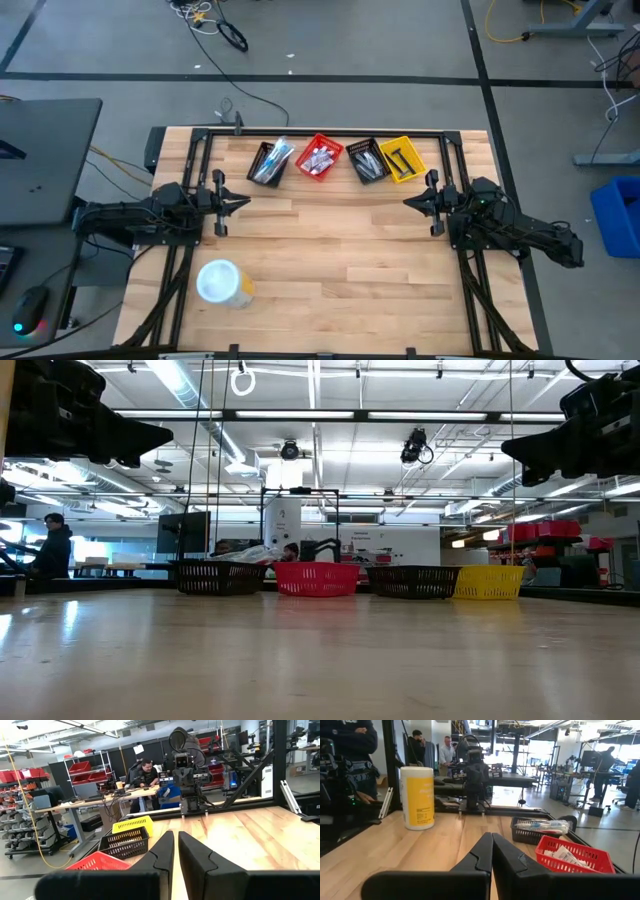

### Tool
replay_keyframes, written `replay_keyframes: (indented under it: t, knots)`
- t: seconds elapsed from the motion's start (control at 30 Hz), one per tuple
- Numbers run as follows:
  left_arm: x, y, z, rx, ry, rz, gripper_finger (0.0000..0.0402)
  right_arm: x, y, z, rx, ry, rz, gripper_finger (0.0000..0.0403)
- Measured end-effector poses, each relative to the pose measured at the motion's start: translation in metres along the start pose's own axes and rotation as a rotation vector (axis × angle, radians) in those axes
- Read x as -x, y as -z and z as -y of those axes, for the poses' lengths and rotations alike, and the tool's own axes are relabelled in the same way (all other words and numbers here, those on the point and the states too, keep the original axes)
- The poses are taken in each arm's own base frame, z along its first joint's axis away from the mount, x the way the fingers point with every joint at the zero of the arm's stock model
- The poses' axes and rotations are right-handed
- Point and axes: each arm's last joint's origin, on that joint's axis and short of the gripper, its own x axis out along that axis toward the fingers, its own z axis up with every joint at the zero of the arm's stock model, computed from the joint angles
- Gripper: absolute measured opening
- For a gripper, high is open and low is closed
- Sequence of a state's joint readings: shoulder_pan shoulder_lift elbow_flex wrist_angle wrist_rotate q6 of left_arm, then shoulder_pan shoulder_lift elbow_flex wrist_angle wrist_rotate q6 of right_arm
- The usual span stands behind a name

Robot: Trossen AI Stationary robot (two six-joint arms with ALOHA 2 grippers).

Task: Pick & Place Travel size toiletries
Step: Return to Home Position

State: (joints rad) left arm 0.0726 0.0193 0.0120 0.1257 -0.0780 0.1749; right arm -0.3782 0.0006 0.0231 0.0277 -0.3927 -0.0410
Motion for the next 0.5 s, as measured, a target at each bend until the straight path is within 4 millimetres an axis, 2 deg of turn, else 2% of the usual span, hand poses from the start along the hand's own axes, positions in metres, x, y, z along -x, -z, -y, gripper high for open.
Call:
replay_keyframes:
  t: [0.5]
  knots:
    - [0.0,0.0,0.0,-0.005,0.001,0.0,0.0032,0.0,0.0,0.0,0.0,0.0,0.0,0.0009]
